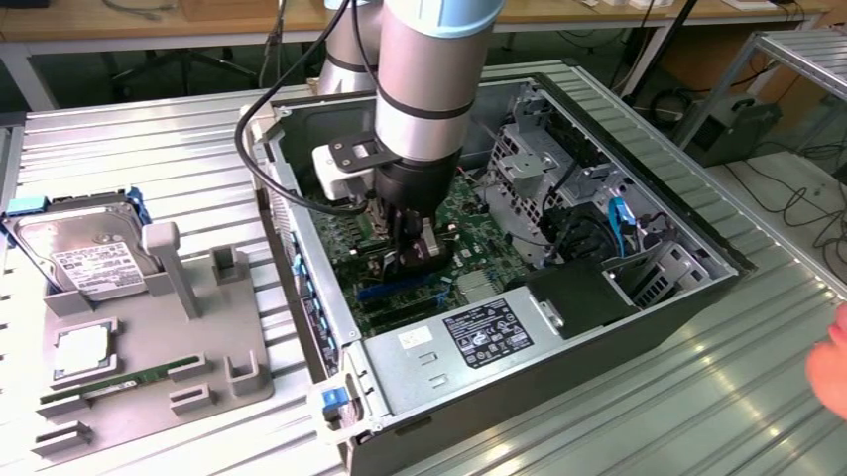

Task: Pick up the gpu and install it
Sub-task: 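Insert the gpu into the slot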

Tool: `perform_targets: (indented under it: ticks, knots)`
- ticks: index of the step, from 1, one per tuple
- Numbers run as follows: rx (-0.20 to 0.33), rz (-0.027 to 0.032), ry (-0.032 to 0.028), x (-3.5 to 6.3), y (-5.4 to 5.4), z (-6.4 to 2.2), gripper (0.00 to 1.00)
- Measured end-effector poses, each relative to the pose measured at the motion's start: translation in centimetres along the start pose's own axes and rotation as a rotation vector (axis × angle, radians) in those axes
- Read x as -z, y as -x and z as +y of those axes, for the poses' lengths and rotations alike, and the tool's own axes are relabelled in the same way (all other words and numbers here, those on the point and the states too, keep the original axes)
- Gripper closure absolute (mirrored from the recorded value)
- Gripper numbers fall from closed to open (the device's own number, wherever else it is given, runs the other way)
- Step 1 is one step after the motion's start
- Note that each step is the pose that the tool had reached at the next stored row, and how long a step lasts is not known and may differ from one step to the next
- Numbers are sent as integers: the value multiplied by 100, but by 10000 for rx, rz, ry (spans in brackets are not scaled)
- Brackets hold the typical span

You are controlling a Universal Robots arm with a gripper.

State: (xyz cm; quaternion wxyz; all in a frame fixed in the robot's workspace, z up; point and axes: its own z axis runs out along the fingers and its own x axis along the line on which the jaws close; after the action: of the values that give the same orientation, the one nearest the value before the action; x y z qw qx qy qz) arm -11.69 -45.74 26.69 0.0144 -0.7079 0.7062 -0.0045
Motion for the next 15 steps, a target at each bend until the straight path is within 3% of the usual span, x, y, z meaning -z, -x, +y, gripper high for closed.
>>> perform_targets:
  ticks: [15]
  knots:
    - [2, 1, 0, -59, -18, 1, 74]
